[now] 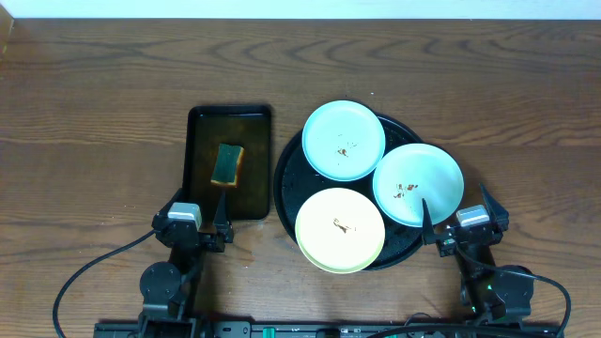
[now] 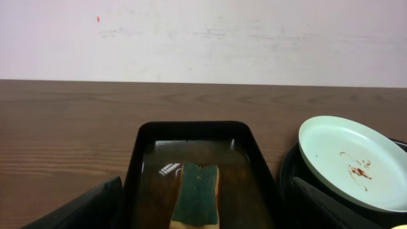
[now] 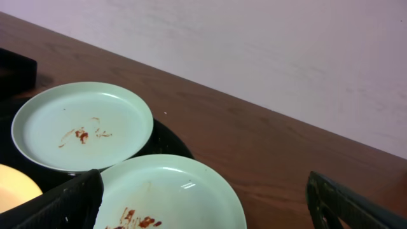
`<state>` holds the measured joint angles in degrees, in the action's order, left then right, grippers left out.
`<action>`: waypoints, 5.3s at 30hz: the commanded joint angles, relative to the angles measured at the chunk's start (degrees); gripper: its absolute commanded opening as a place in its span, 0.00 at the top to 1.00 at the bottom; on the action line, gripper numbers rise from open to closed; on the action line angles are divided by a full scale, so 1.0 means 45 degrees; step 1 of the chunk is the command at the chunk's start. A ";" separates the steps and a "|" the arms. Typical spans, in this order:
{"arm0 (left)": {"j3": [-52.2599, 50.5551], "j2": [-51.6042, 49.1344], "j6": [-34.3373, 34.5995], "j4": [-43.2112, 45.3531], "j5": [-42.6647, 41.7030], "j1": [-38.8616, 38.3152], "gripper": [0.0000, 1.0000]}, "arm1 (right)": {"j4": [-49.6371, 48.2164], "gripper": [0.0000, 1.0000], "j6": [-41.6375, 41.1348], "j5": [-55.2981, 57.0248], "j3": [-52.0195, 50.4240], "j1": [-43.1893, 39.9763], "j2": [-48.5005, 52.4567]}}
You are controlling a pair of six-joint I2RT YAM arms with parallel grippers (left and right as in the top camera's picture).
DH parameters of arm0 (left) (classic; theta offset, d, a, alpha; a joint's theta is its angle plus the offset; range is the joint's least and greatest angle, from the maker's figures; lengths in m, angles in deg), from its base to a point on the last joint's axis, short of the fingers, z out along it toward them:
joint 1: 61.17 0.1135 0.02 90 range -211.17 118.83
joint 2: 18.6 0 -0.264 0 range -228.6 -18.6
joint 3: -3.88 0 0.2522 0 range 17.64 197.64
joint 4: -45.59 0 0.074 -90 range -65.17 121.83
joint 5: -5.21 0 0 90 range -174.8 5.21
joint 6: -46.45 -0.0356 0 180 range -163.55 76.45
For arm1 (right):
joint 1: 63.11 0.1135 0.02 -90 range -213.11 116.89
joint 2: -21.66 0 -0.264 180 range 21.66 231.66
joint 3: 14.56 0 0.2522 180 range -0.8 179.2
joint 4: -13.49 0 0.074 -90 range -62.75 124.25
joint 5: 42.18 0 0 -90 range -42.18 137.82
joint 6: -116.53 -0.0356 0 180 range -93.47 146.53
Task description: Clean dirty plates on tray and stack at the side
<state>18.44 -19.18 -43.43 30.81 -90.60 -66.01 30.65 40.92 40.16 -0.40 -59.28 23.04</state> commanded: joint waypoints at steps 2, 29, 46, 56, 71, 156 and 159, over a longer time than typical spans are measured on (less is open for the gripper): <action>-0.0126 0.0063 -0.0117 -0.0534 -0.0185 0.0010 0.19 | 0.0053 0.01 0.0151 0.0068 -0.0019 0.0073 0.0024; -0.0126 0.0063 -0.0112 -0.0534 -0.0189 0.0010 0.19 | 0.0053 0.01 0.0151 0.0053 -0.0019 0.0073 0.0024; 0.0325 -0.0345 0.1141 -0.1039 -0.0180 0.0010 0.19 | 0.0291 0.01 -0.2074 0.0996 0.0063 0.0073 0.0029; 0.4376 -0.4619 0.1141 -0.3342 -0.0185 0.0010 0.19 | 0.3298 0.01 -0.3934 0.1088 0.2560 0.0068 0.1617; 1.1230 -1.2230 0.1132 -0.9680 -0.0277 0.0010 0.19 | 0.8995 0.01 -0.4600 0.0350 1.0462 -0.0670 1.1769; 1.3032 -2.1969 0.1083 -0.5508 0.0835 -0.0801 0.40 | 0.9389 0.01 -0.5139 0.0393 1.1429 -0.2059 1.5028; 1.3032 -2.2158 0.1083 -0.5474 0.0835 -0.0801 0.40 | 0.9389 0.01 -0.5139 0.0393 1.1429 -0.2059 1.5028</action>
<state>76.49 -117.10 -39.06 6.16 -87.56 -69.60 72.88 18.41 42.24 50.03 -68.09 90.91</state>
